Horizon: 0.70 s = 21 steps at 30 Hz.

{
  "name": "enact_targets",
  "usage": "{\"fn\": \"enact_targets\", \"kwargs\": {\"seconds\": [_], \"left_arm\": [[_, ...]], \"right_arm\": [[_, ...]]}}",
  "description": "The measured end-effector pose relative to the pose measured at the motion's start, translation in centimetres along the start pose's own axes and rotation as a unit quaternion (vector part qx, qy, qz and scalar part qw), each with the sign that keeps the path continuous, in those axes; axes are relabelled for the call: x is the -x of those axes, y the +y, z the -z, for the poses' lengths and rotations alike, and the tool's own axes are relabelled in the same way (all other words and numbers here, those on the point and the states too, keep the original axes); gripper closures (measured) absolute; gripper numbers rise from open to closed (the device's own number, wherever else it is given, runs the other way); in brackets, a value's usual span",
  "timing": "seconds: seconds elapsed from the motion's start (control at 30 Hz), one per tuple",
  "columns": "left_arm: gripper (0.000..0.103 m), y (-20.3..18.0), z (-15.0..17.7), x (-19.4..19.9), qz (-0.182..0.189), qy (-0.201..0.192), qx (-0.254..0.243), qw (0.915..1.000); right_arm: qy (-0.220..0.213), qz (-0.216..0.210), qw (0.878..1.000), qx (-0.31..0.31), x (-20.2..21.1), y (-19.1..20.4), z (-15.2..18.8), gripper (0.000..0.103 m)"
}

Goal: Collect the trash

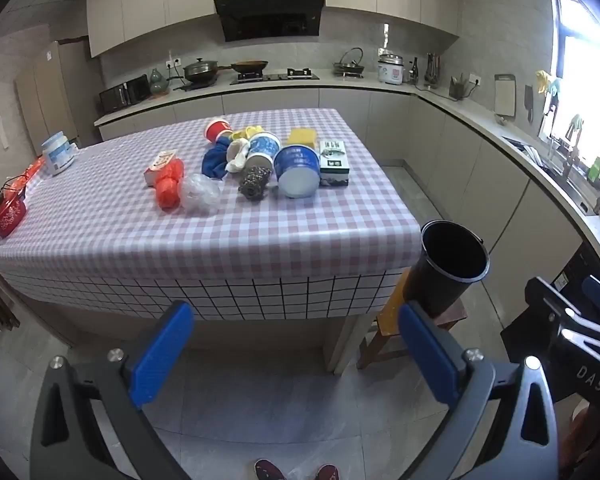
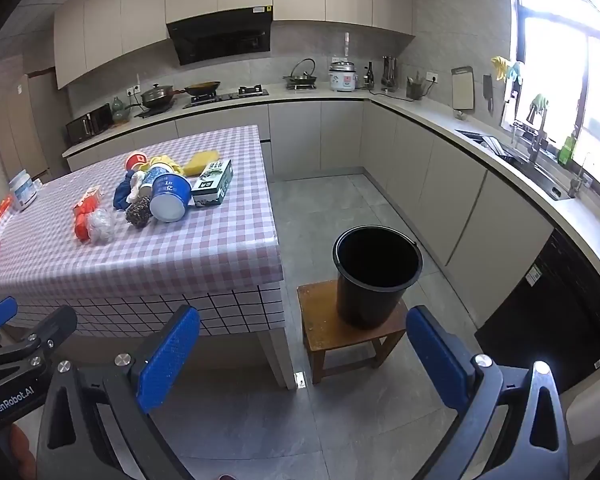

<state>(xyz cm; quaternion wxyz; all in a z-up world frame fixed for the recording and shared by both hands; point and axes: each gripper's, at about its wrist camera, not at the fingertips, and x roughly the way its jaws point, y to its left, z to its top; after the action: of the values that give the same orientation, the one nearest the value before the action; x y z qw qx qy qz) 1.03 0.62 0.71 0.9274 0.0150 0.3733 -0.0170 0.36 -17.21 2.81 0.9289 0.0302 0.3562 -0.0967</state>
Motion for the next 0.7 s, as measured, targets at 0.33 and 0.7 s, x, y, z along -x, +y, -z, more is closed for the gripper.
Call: {"fn": "enact_targets", "kwargs": {"seconds": [0.33,0.7], "left_arm": [[0.000,-1.8,0.3,-0.3,-0.016,-0.006,0.021,0.9996],[0.000,-3.7,-0.2,-0.6,-0.028,-0.007,0.038,0.9988]], "right_arm": [[-0.005,-0.019,1.000,0.014,-1.6,-1.5,-0.7,0.000],[-0.015,-0.037,0.999,0.015,-2.6,-4.1,-2.1,0.000]]}}
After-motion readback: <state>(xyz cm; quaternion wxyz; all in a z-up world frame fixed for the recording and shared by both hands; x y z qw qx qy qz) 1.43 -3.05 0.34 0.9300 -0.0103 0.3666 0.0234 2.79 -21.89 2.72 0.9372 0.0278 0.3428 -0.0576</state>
